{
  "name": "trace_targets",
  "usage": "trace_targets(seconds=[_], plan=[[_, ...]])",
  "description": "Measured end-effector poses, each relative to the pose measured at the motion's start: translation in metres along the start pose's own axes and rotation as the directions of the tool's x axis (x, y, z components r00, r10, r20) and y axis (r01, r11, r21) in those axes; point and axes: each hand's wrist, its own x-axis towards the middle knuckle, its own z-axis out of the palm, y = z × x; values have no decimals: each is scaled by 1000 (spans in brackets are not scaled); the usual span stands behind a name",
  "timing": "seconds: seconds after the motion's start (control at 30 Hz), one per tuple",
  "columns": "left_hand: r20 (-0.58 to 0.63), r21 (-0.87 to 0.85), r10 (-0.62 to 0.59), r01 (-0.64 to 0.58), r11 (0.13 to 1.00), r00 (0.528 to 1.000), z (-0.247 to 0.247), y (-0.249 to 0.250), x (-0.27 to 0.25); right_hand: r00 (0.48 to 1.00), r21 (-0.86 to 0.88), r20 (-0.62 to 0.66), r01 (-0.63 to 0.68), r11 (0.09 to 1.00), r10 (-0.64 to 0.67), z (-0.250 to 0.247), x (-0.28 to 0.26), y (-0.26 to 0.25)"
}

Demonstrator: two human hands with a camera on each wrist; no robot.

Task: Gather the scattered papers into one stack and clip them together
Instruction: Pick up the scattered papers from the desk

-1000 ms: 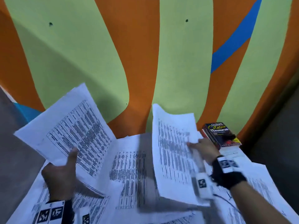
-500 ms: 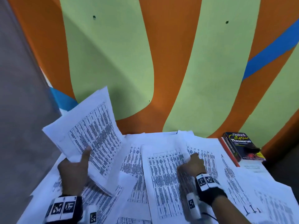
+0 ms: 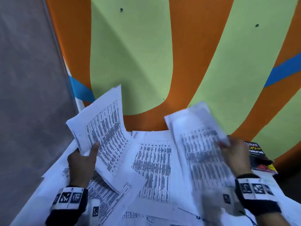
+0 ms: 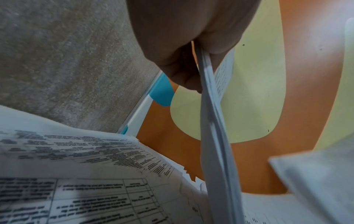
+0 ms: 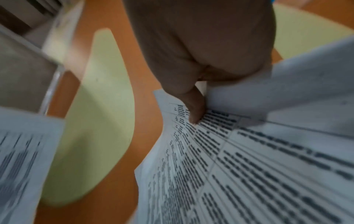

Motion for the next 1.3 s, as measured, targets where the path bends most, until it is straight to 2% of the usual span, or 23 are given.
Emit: trace_targets(seconds=[0.07, 0.13, 0.17, 0.23, 0.3, 0.33, 0.37, 0.4, 0.43, 0.47, 0.5, 0.6, 0.63, 0.67, 0.8, 0.83, 0.93, 1.03, 1.1, 1.2, 1.23, 1.3], plan=[[-2, -7, -2, 2, 1000, 1000, -1, -5, 4, 992, 54, -122, 8, 999, -1, -36, 10, -12], [-8, -1, -5, 5, 1000, 1000, -2, -8, 7, 978, 258, -203, 12, 966, 42, -64, 17, -25], [-11, 0, 4, -4, 1000, 1000, -2, -9, 8, 975, 343, -203, -15, 939, 90, -70, 20, -29], [-23, -11, 15, -16, 1000, 1000, -2, -10, 8, 979, 493, -86, -120, 862, 186, -63, 24, -24], [-26, -29, 4, -5, 1000, 1000, -2, -9, 7, 951, 583, 135, -303, 754, 278, -37, 23, -19], [-26, -35, -3, 2, 999, 1000, -2, -10, 7, 941, 547, 221, -337, 767, 256, -16, 20, -12], [-26, -39, -9, 8, 999, 1000, -2, -9, 7, 927, 465, 316, -336, 819, 201, 8, 15, -4], [-25, -45, -17, 16, 999, 1000, -3, -10, 7, 890, 428, 413, -377, 821, 193, 29, 8, -5], [-25, -50, -22, 21, 999, 999, -4, -13, 8, 864, 338, 462, -381, 861, 201, 50, 2, -2], [-22, -52, -28, 27, 998, 999, -5, -15, 9, 844, 332, 460, -453, 827, 277, 69, -9, -1], [-24, -52, -25, 24, 998, 999, -7, -17, 10, 772, 365, 542, -573, 734, 333, 90, -15, -1], [-30, -34, -24, 23, 999, 999, -14, -25, 13, 735, 375, 546, -644, 667, 403, 131, -31, -4], [-39, -33, -30, 29, 999, 999, -16, -27, 13, 744, 387, 538, -636, 668, 396, 141, -31, -2], [-46, -37, -31, 30, 999, 998, -18, -29, 13, 757, 366, 538, -606, 706, 371, 147, -32, -3], [-58, -46, -38, 35, 998, 998, -23, -30, 12, 761, 330, 547, -580, 745, 350, 153, -39, -13], [-55, -38, -45, 43, 998, 997, -24, -29, 11, 782, 319, 520, -550, 772, 343, 152, -40, -16], [-61, -30, -79, 77, 997, 995, -29, -32, 14, 907, 267, 338, -348, 899, 251, 133, -40, -31], [-120, -35, -117, 113, 993, 986, -40, -39, 19, 985, 235, 158, -109, 966, 73, 80, -32, -53], [-159, -34, -139, 136, 990, 977, -51, -40, 22, 996, 330, 91, -21, 944, -9, 38, -29, -68], [-222, -32, -169, 166, 986, 960, -66, -42, 30, 999, 576, 40, -37, 817, 18, -20, -28, -87], [-250, -23, -202, 202, 979, 947, -71, -45, 32, 996, 636, 78, -81, 767, 41, -29, -27, -85], [-280, -11, -214, 220, 975, 936, -79, -46, 35, 966, 746, 248, -236, 623, 69, -30, -28, -80]])
